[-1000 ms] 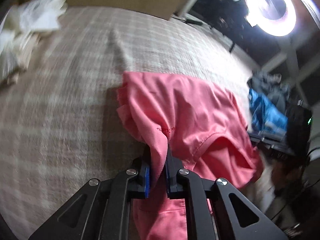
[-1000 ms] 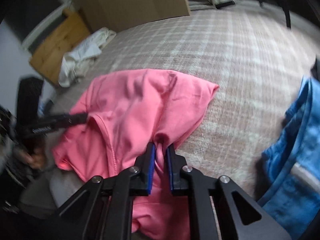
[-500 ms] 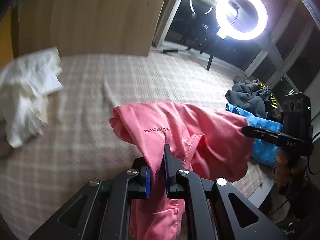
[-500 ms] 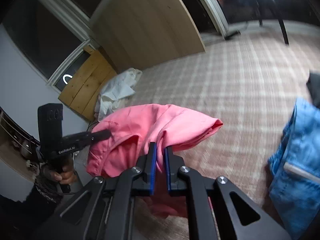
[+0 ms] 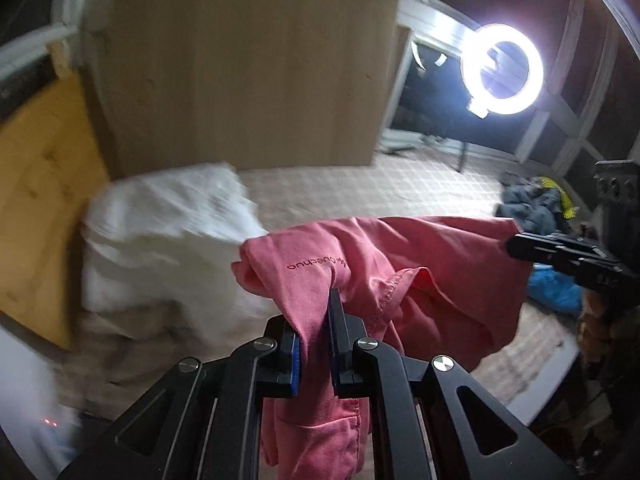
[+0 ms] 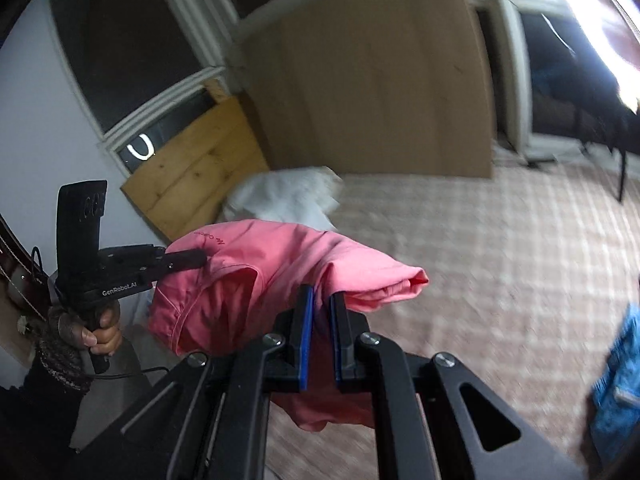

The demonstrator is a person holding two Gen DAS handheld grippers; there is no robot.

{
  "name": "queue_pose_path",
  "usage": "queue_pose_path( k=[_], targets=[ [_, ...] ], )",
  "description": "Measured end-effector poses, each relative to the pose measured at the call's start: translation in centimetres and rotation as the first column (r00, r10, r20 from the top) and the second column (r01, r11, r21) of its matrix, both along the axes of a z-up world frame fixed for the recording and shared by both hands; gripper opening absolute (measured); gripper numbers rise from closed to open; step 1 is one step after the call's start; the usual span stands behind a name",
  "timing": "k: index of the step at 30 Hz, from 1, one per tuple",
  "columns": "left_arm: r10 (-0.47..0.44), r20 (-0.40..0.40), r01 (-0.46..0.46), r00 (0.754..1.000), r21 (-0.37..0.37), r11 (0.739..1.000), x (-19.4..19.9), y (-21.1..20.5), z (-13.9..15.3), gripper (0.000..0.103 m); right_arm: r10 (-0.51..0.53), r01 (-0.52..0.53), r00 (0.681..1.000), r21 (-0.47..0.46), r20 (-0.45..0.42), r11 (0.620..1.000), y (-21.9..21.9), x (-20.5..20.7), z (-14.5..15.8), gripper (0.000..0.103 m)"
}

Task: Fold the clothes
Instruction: 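Carry the folded pink shirt with both grippers onto the white clothes pile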

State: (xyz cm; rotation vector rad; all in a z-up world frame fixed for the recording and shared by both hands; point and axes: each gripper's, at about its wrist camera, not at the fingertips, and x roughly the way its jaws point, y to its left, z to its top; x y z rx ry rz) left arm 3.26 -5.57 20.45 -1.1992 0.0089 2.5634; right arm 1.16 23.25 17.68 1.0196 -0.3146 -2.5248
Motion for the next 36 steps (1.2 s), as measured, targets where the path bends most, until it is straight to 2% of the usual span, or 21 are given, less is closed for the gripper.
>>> queue_pose_path(
  k=[4,7,13,19,26,28,30,31,32,35,36],
  targets=[
    [0.034,-0.077,-0.04,0.996,-0.083,0.996,-0.9,-4.2,2.8,0.01,0.022,-0.02,0.998,0.034,-0.063,0.999,-2.9,-4.1,1.0,0.008],
    [0.053,-0.122,-0.069,0.991,-0.134,0.989,-1.7,-6.9,4.3,0.01,0.035,-0.03,0.995,0.055,-0.094,0.998,-3.3,-7.7,0.9,0.008],
    [0.089,-0.161,-0.116,0.983,-0.171,0.978,-4.8,-11.3,5.6,0.01,0.055,-0.045,0.991,0.086,-0.124,0.995,-7.7,-12.4,2.1,0.008],
    [0.118,-0.173,-0.151,0.978,-0.188,0.971,-8.4,-14.0,5.5,0.01,0.068,-0.056,0.989,0.096,-0.132,0.994,-11.3,-16.1,2.1,0.008],
    [0.114,-0.138,-0.142,0.984,-0.221,0.965,-12.5,-15.4,3.9,0.01,0.073,-0.065,0.993,0.087,-0.095,0.994,-11.9,-21.4,0.2,0.008],
    [0.127,-0.101,-0.149,0.987,-0.247,0.957,-13.5,-15.9,2.3,0.011,0.079,-0.074,0.993,0.071,-0.082,0.995,-11.9,-22.7,-0.5,0.008],
    [0.157,-0.047,-0.164,0.986,-0.278,0.946,-14.3,-16.6,0.0,0.023,0.089,-0.084,0.995,0.077,-0.052,0.993,-12.1,-24.2,-2.4,0.008],
    [0.173,-0.02,-0.171,0.985,-0.294,0.941,-14.7,-16.9,-1.2,0.026,0.101,-0.099,0.995,0.089,-0.021,0.991,-12.4,-25.0,-3.7,0.011],
    [0.188,0.007,-0.177,0.982,-0.309,0.934,-15.2,-17.3,-2.3,0.026,0.129,-0.134,0.99,0.112,0.048,0.985,-12.7,-26.0,-5.6,0.017],
    [0.237,0.085,-0.193,0.968,-0.357,0.914,-16.4,-18.3,-5.8,0.026,0.151,-0.203,0.946,0.162,0.287,0.966,-12.5,-27.4,-10.2,0.017],
    [0.252,0.104,-0.198,0.962,-0.367,0.909,-16.8,-18.7,-6.7,0.026,0.18,-0.219,0.944,0.12,0.275,0.968,-11.6,-27.0,-10.2,0.017]
  ],
)
